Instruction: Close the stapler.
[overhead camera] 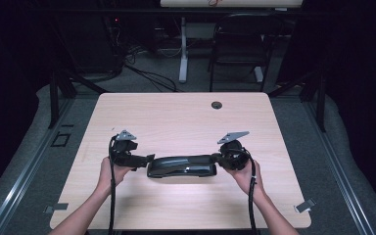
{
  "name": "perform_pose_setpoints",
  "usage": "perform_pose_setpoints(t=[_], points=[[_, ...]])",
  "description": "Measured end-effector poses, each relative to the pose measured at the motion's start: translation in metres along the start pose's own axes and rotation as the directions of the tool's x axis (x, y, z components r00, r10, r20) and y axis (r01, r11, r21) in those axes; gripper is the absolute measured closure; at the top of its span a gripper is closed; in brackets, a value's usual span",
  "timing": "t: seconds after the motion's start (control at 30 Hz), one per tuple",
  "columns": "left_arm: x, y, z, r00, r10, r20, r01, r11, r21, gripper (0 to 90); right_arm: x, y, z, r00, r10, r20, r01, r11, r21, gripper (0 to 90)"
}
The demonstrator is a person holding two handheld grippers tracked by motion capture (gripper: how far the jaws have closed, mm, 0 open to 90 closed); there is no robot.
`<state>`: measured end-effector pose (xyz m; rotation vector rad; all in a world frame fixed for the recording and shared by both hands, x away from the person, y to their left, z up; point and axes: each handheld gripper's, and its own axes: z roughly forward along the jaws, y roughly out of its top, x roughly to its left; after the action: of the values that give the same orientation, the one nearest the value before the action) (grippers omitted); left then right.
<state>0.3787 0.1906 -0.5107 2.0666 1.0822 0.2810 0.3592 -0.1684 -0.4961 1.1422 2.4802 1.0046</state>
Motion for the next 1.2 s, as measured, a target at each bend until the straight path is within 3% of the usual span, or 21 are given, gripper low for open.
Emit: perform_pose_setpoints(t=[0.6,0.67,0.77,0.97,1.2], points=[[-0.001,0.0,0.001,0.9999,0.01,0.005,-0.01,0.9999,0.009,11.5,-0.002,-0.004,0.005,1.0,0.008,-0.006,-0.008,1.0,0.008,90.0],[-0.002,0.001,0.001,0.9999,0.015,0.006,-0.015,0.9998,0.011,11.5,-0.001,-0.005,0.008,1.0,-0.003,0.006,0.002,1.0,0.03,90.0],[-0.002,0.001,0.001,0.9998,0.017,0.006,-0.017,0.9998,0.012,11.5,-0.001,-0.006,0.007,0.9997,0.026,-0.003,-0.026,1.0,0.018,90.0],[-0.001,0.0,0.002,0.9999,0.013,0.007,-0.013,0.9999,0.011,11.5,0.0,-0.004,0.007,1.0,0.002,0.007,-0.002,1.0,0.03,90.0],[-0.001,0.0,0.002,0.9999,0.013,0.009,-0.014,0.9999,0.01,11.4,0.003,0.004,-0.007,1.0,-0.003,0.004,0.003,0.999,-0.034,88.4]])
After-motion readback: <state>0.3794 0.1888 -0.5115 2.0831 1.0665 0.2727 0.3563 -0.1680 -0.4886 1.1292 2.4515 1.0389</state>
